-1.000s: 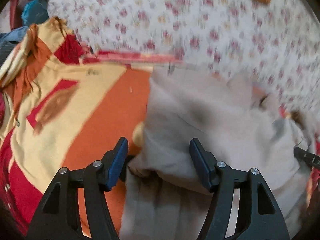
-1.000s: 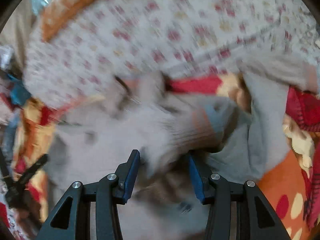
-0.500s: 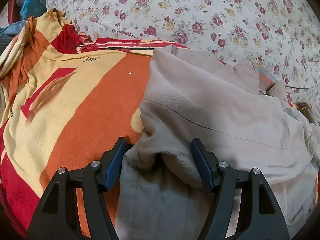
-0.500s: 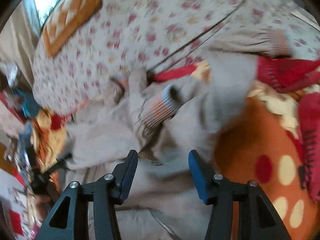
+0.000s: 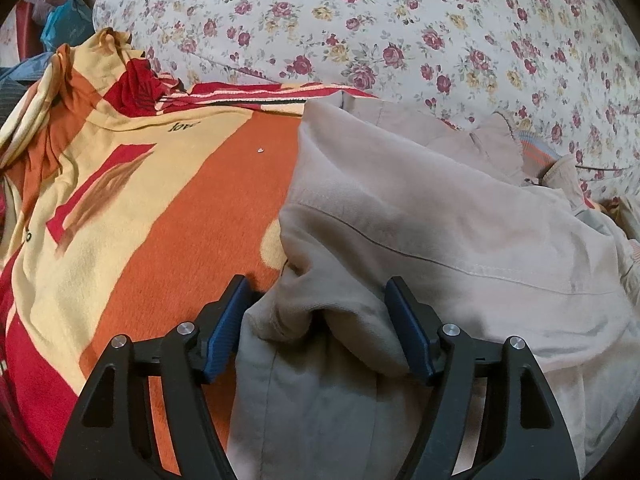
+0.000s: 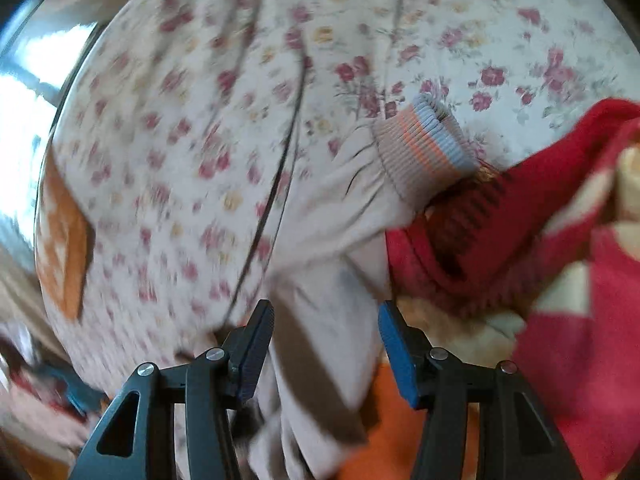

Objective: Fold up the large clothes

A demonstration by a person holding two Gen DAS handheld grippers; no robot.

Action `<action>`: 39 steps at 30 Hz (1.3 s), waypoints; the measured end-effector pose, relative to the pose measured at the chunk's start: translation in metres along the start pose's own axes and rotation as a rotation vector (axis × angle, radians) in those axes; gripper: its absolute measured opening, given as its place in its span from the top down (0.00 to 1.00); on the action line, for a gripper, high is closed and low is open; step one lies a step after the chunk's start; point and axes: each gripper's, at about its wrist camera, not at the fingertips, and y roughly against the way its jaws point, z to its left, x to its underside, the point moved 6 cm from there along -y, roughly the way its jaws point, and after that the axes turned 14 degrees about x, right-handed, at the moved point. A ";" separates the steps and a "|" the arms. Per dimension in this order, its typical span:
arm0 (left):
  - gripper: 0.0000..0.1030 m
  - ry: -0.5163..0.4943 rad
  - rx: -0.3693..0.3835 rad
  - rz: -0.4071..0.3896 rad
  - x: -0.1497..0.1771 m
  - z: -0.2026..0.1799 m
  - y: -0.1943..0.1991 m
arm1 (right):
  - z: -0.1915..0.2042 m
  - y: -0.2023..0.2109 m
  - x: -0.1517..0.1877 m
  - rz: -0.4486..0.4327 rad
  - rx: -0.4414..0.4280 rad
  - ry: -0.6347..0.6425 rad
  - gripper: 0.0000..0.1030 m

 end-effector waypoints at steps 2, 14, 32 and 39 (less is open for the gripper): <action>0.31 0.003 0.003 0.001 0.000 0.000 -0.001 | 0.000 -0.016 -0.010 0.000 0.002 -0.036 0.49; 0.23 0.004 -0.006 -0.001 -0.004 0.001 -0.006 | -0.005 -0.048 -0.050 -0.075 -0.002 -0.127 0.88; 0.23 0.015 -0.008 -0.014 -0.001 0.003 -0.001 | 0.030 0.100 -0.047 -0.116 -0.163 0.162 0.36; 0.23 0.011 -0.015 -0.013 -0.001 0.002 -0.002 | 0.020 0.009 -0.016 0.002 -0.060 0.114 0.36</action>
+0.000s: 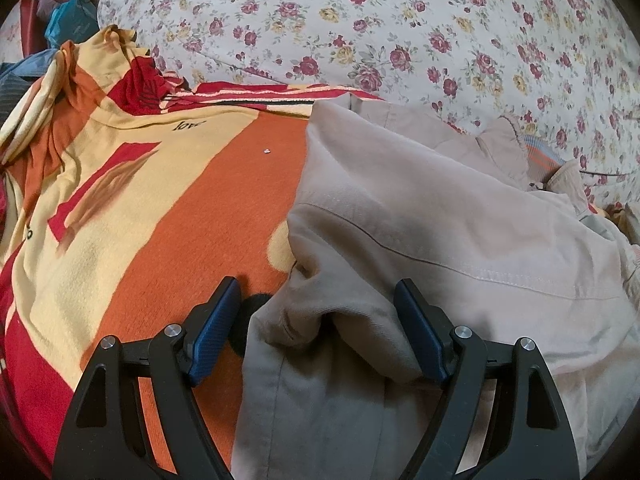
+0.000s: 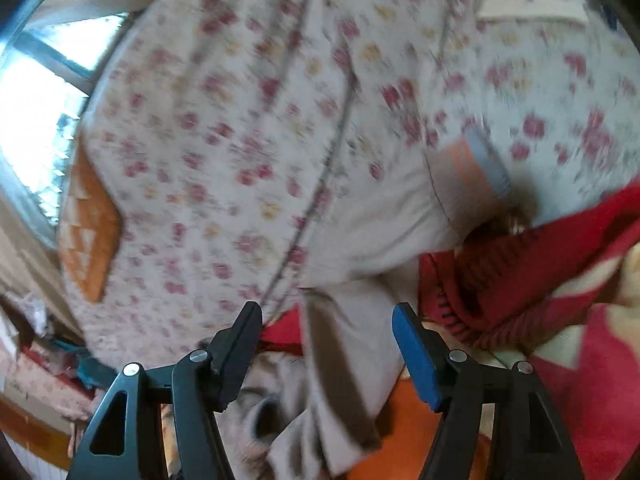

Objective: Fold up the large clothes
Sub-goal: 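Grasp the ribbed sleeve cuff with the right gripper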

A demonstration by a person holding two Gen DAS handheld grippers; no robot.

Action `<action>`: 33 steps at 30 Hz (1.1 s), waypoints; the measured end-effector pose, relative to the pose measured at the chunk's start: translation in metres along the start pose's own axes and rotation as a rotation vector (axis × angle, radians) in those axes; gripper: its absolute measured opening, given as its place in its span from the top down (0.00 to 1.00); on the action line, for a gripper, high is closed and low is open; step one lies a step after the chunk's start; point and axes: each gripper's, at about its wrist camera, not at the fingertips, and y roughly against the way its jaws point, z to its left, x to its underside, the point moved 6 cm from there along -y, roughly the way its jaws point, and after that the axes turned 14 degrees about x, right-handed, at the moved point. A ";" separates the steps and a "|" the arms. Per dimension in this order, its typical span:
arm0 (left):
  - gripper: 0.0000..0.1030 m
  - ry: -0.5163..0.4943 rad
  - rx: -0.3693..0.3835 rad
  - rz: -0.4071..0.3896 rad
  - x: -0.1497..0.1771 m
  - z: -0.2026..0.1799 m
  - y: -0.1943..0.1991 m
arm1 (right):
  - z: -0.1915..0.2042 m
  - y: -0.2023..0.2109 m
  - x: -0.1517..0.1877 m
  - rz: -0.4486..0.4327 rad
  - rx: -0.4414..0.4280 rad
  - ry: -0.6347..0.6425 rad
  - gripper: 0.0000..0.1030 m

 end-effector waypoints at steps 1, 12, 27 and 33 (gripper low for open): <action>0.23 -0.001 -0.001 0.000 0.000 0.000 -0.001 | -0.003 -0.013 -0.002 0.003 0.015 -0.022 0.36; 0.21 0.001 0.001 0.002 -0.002 0.000 -0.004 | -0.030 -0.066 -0.052 -0.100 0.091 -0.181 0.95; 0.21 0.001 -0.020 -0.039 -0.007 0.002 0.014 | 0.067 0.154 -0.071 -0.295 -0.262 0.187 0.98; 0.21 0.026 0.021 -0.127 -0.018 0.007 0.046 | 0.168 0.214 -0.005 -0.221 -0.481 0.451 0.98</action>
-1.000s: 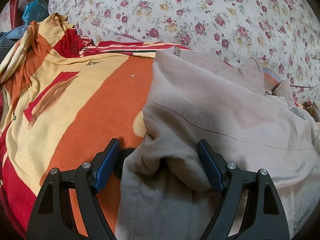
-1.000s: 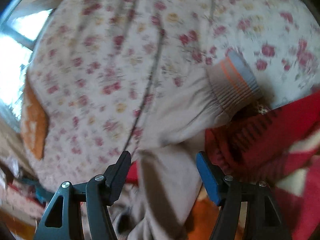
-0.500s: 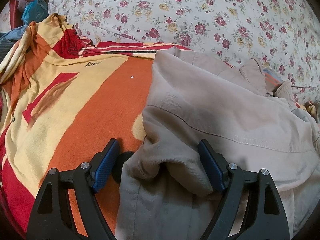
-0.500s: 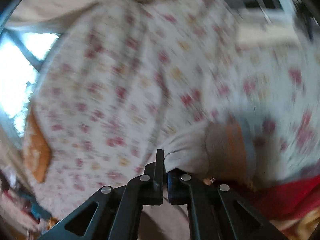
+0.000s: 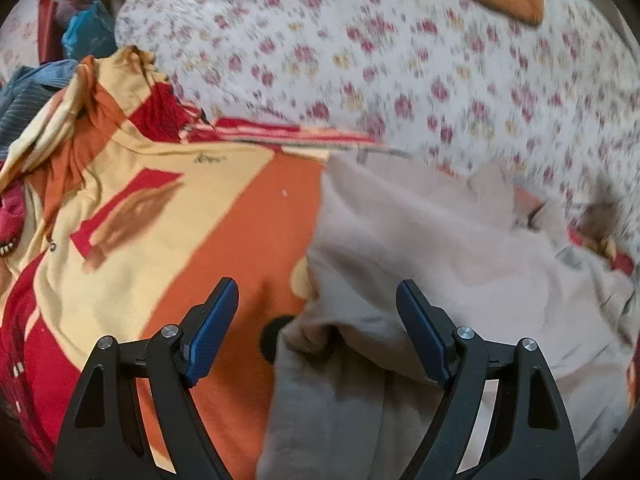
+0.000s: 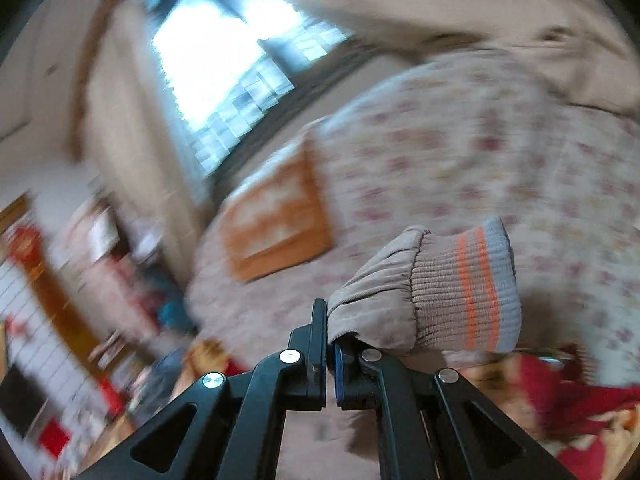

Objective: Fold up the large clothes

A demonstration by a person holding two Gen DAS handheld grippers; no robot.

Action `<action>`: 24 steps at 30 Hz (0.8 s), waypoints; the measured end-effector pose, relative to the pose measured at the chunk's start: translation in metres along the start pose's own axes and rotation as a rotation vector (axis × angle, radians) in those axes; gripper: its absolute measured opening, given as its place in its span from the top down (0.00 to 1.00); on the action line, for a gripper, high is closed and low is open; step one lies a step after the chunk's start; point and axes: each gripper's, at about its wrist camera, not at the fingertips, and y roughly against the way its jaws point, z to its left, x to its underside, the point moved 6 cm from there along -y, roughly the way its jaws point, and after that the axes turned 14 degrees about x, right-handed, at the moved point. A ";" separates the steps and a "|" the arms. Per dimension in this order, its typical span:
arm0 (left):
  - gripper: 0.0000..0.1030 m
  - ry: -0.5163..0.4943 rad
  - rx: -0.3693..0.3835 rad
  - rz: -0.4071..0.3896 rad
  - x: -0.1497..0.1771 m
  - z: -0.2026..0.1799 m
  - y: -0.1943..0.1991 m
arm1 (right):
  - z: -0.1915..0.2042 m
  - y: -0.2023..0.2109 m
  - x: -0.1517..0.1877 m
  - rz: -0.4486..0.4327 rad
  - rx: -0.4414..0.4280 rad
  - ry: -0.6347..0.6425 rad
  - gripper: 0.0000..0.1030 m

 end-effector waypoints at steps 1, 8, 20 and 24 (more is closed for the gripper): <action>0.21 0.011 0.005 -0.014 -0.003 0.003 0.005 | 0.029 -0.002 0.004 0.032 -0.049 0.051 0.98; 0.21 0.129 0.033 -0.105 -0.019 0.034 0.035 | 0.164 -0.050 0.061 0.265 -0.303 0.339 0.98; 0.21 0.203 0.256 -0.078 -0.027 0.027 0.020 | 0.118 -0.220 0.138 0.441 0.098 0.346 0.56; 0.21 0.134 0.273 -0.048 -0.021 0.005 0.012 | 0.077 -0.187 0.140 0.449 0.070 0.272 0.56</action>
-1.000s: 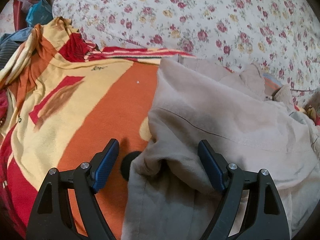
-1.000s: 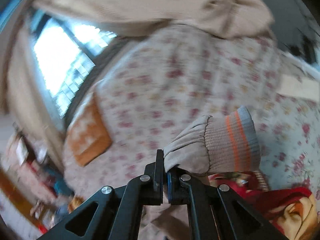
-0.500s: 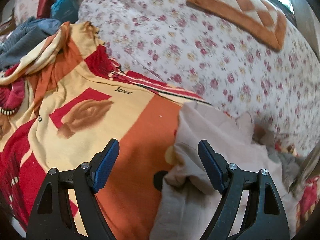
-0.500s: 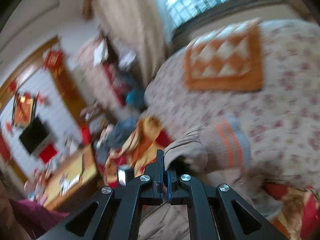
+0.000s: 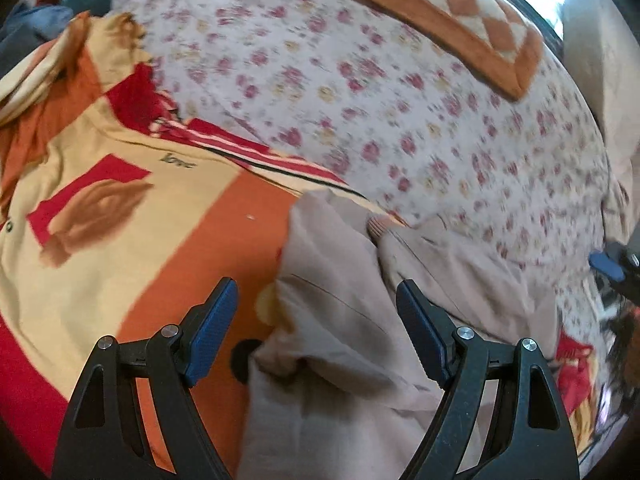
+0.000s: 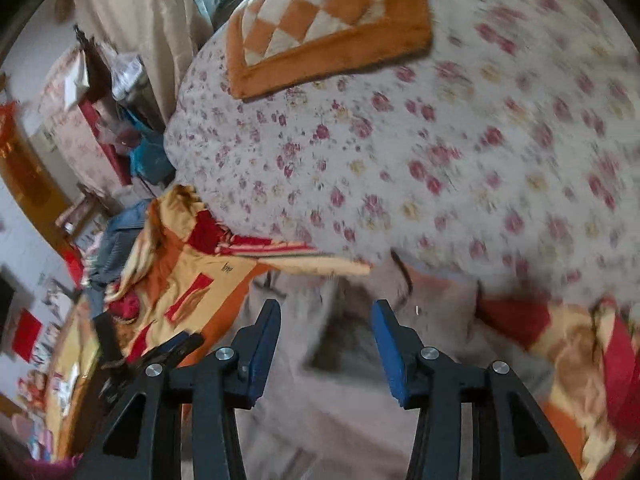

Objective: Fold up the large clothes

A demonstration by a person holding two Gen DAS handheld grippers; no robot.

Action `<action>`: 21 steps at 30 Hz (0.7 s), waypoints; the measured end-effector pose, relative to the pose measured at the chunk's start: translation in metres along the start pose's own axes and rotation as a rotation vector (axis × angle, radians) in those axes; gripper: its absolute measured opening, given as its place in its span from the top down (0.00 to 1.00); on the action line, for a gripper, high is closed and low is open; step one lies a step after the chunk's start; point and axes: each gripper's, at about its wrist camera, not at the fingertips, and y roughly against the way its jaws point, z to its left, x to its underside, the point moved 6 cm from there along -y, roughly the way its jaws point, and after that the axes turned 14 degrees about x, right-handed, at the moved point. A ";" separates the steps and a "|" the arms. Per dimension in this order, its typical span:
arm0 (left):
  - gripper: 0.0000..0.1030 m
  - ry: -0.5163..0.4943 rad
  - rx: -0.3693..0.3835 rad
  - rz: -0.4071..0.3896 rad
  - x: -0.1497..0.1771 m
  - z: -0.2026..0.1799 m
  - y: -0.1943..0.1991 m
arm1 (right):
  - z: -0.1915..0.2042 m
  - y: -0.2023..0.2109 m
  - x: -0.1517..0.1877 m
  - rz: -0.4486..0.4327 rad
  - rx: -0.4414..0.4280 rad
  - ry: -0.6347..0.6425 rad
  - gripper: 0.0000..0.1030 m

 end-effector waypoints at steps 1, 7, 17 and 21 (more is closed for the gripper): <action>0.21 -0.014 0.002 0.010 0.003 -0.004 -0.003 | -0.004 0.007 0.014 0.007 -0.027 0.004 0.56; 0.21 -0.049 0.005 0.067 0.024 -0.024 -0.022 | -0.009 -0.020 0.101 0.159 -0.084 0.069 0.56; 0.21 0.051 0.046 0.162 0.012 -0.038 -0.036 | -0.103 -0.143 0.068 0.179 0.140 -0.369 0.56; 0.21 0.087 0.066 0.203 0.003 -0.044 -0.066 | -0.100 -0.100 0.067 0.119 0.089 -0.350 0.34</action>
